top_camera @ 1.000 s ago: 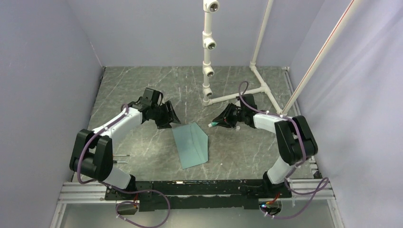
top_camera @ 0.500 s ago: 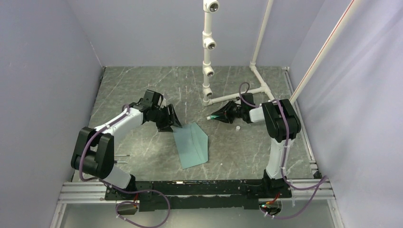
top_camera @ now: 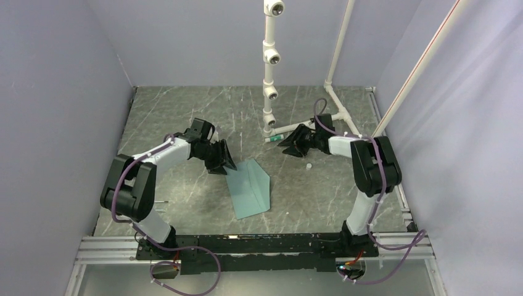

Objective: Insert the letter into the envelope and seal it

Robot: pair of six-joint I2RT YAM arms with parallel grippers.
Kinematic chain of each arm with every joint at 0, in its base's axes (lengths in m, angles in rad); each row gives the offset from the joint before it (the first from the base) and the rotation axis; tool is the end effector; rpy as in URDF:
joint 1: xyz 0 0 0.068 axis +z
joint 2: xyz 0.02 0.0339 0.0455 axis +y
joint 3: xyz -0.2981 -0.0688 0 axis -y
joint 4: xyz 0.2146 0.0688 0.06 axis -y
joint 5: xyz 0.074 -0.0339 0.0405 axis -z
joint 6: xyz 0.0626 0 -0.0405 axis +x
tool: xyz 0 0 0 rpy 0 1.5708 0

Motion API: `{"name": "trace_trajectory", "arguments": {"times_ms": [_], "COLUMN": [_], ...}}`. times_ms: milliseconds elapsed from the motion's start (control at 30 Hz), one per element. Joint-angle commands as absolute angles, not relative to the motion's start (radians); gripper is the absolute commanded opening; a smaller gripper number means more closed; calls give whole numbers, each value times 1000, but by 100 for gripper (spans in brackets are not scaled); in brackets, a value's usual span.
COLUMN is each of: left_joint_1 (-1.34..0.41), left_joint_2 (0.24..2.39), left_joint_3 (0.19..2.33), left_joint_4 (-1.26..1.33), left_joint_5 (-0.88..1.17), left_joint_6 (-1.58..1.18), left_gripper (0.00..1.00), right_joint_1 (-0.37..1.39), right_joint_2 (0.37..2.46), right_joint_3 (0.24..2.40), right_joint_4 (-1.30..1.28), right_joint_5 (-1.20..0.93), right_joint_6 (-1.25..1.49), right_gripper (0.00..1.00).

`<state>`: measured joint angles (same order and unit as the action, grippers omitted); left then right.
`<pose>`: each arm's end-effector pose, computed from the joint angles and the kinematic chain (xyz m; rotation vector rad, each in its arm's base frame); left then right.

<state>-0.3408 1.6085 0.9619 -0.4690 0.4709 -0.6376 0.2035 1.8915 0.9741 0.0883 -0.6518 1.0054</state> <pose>0.2692 -0.1256 0.2134 -0.2622 2.8142 -0.9047 0.3602 0.1131 0.1712 0.6977 2.5181 1.2929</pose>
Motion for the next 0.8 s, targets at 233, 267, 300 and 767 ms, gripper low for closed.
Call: {"name": "trace_trajectory", "arguments": {"times_ms": [233,267,300,767], "left_joint_1": [-343,-346,-350,-405], "left_joint_2": [1637,1638,1640,1741], "left_joint_3": [907,891,881,866], "left_joint_4": [-335,-310,-293,-382], "left_joint_5": [481,487,486,307], "left_joint_6": [-667,-679,-692,-827], "left_gripper": [38,36,35,19], "right_joint_1": [301,318,335,457], "right_joint_2": [1685,1685,1690,1780], "right_joint_3": [794,788,783,761], "right_joint_4": [16,28,36,236], "right_joint_5": [-569,-569,-570,-768], "right_joint_6": [929,937,943,1012], "right_gripper": [18,16,14,12]}}
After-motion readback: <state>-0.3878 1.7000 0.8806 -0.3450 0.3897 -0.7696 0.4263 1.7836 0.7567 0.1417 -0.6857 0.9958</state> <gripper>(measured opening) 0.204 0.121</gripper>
